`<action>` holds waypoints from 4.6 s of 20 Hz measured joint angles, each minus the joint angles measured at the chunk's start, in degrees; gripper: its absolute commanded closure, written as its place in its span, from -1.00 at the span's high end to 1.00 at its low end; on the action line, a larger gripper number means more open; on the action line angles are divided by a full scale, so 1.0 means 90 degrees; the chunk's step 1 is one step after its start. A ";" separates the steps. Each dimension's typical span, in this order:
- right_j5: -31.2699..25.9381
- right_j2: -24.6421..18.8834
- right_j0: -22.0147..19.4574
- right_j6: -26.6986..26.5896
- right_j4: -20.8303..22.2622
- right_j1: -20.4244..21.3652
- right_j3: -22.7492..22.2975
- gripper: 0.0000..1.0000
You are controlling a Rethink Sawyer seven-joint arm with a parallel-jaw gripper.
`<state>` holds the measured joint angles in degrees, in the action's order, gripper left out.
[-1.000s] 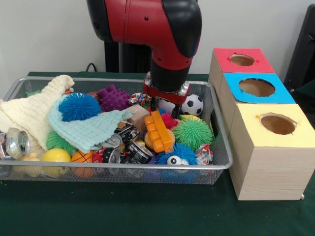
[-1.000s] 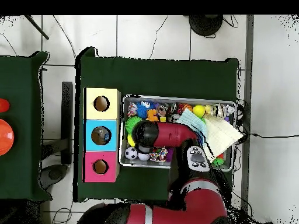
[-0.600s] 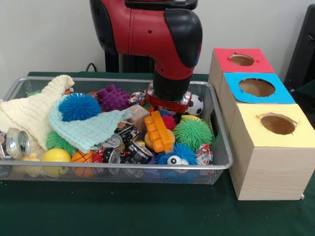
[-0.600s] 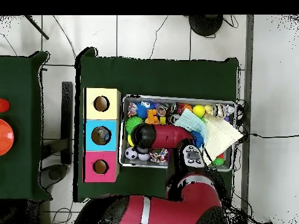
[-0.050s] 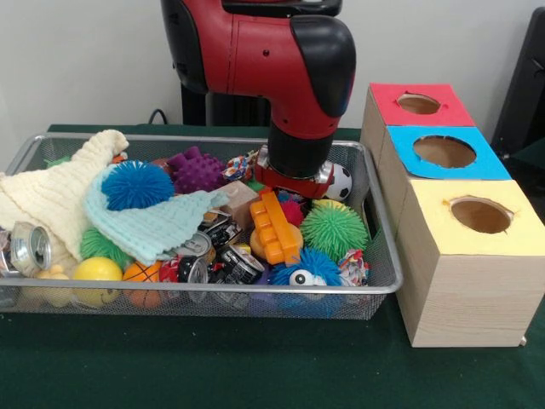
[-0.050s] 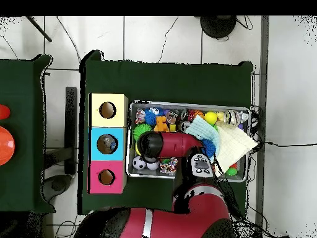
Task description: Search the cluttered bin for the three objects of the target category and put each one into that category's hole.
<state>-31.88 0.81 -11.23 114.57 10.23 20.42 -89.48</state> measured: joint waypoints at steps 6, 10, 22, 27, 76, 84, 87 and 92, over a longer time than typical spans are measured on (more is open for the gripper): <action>0.0009 0.0051 0.0040 0.0000 0.0003 0.0015 -0.0001 -1.00; 0.0011 0.0050 0.0041 0.0000 0.0003 0.0048 -0.0001 -1.00; -0.0030 -0.0146 -0.0227 0.0000 -0.0012 0.0388 -0.0226 -1.00; -0.0487 -0.0369 -0.0582 0.0000 -0.0024 0.0696 -0.0295 -1.00; -0.1674 -0.0841 -0.1783 0.0000 0.0998 0.1218 0.0409 1.00; -0.1757 -0.0850 -0.1658 0.0000 0.0772 0.1376 0.0409 1.00; -0.1757 -0.0854 -0.1587 0.0000 0.0687 0.1374 0.0408 1.00; -0.1757 -0.0860 -0.1457 0.0000 0.0474 0.1358 0.0408 1.00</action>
<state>-47.69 -6.93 -24.35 114.57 14.50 32.65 -85.81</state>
